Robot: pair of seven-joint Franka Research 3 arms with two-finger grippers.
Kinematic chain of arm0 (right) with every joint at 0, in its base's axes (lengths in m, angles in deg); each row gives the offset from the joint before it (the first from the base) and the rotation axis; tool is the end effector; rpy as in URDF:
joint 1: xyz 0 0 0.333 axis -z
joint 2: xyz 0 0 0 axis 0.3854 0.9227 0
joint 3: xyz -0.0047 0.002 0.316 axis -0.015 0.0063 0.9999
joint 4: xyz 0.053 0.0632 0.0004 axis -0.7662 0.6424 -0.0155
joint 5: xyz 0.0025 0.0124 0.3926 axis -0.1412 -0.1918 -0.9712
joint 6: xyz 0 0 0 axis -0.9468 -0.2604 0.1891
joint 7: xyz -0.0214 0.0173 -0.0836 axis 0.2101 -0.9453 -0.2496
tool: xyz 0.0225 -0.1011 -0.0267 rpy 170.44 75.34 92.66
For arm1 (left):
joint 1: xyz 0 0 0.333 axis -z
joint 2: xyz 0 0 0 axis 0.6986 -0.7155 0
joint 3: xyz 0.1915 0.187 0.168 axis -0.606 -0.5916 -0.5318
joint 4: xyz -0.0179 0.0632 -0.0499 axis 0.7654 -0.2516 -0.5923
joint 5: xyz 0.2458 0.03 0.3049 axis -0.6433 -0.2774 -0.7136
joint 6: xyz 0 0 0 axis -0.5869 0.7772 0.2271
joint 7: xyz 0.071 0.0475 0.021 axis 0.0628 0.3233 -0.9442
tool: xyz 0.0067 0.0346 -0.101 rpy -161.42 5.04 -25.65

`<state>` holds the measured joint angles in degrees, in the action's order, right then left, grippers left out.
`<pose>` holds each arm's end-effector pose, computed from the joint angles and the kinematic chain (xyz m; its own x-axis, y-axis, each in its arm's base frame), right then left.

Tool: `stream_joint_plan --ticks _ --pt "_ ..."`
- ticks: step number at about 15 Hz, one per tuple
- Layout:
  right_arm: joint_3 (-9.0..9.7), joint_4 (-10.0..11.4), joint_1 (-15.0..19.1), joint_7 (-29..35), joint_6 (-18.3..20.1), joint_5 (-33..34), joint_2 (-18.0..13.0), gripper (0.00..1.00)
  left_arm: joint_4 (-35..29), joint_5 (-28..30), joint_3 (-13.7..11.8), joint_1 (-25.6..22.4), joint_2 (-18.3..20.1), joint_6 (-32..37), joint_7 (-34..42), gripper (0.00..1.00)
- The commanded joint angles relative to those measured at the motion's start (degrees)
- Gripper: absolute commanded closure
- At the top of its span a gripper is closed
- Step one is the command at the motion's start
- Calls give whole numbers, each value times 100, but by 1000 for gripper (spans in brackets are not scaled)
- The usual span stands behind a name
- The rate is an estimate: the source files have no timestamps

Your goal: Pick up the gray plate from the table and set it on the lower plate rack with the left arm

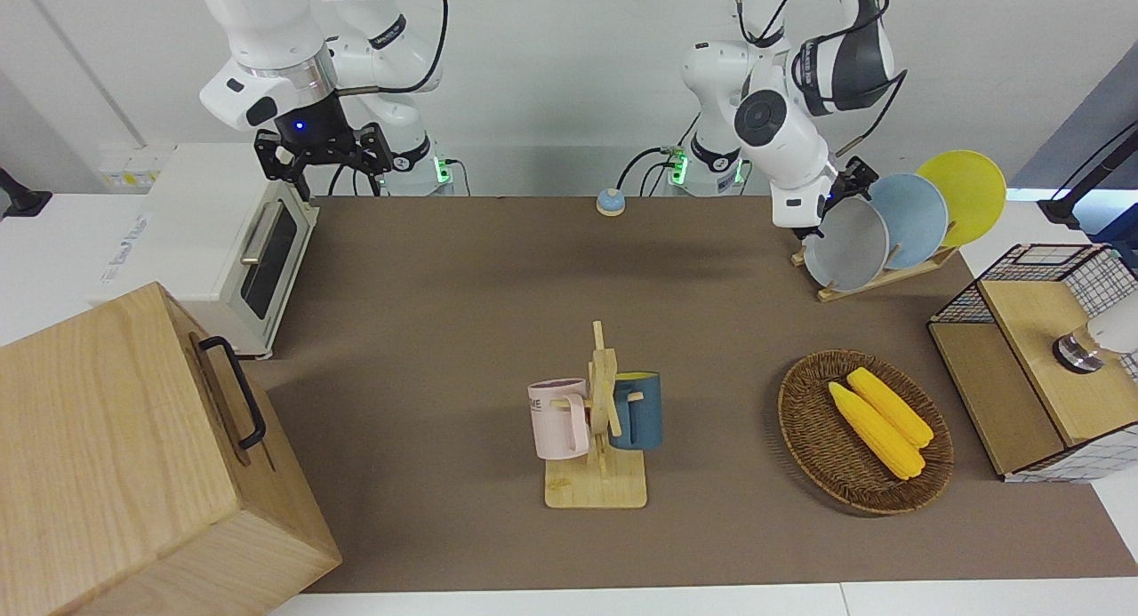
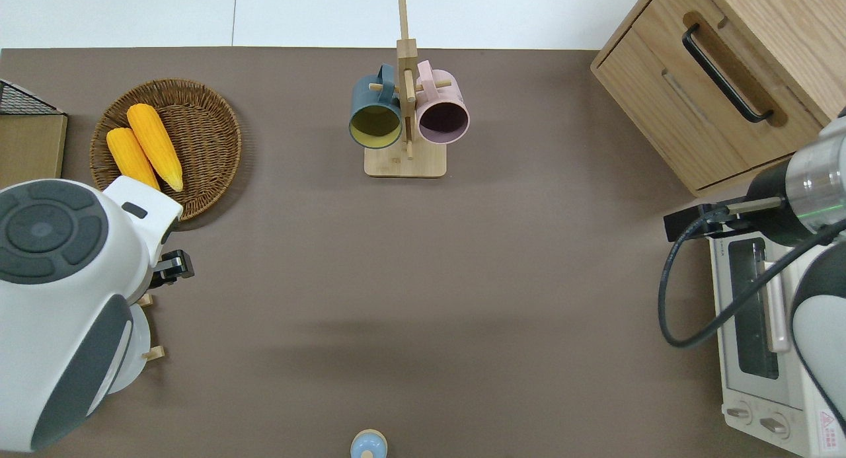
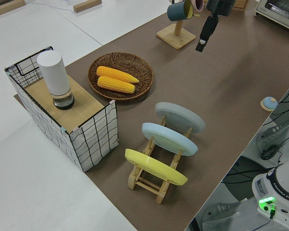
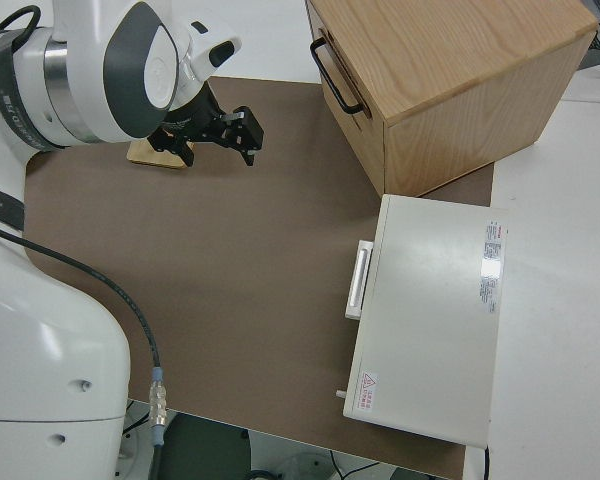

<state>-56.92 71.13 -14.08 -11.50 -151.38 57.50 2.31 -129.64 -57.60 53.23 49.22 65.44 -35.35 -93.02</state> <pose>0.5487 0.0645 0.6432 0.9959 0.0841 -0.0325 0.0846 -0.9963 0.0162 0.4977 -0.0914 0.5508 0.9658 0.2558 0.0414 0.2529 -0.8953 -0.3667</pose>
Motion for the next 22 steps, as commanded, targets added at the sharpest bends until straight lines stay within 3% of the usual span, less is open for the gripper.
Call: stream_joint_plan --ticks 1,6,10,16,22 --pt "101 -52 108 74 82 9 -15 17 533 866 -76 19 -53 -13 598 9" --pt "101 -52 108 74 82 9 -15 17 964 1772 -156 -24 -9 -49 2057 9" --pt "101 -52 108 74 82 9 -15 17 947 1738 -208 -33 149 39 2023 5" --pt "101 -52 108 74 82 9 -15 17 552 1756 -639 -25 272 -180 2268 5" --pt "101 -52 108 74 74 9 -15 17 903 1756 -587 2 202 -102 2155 0"
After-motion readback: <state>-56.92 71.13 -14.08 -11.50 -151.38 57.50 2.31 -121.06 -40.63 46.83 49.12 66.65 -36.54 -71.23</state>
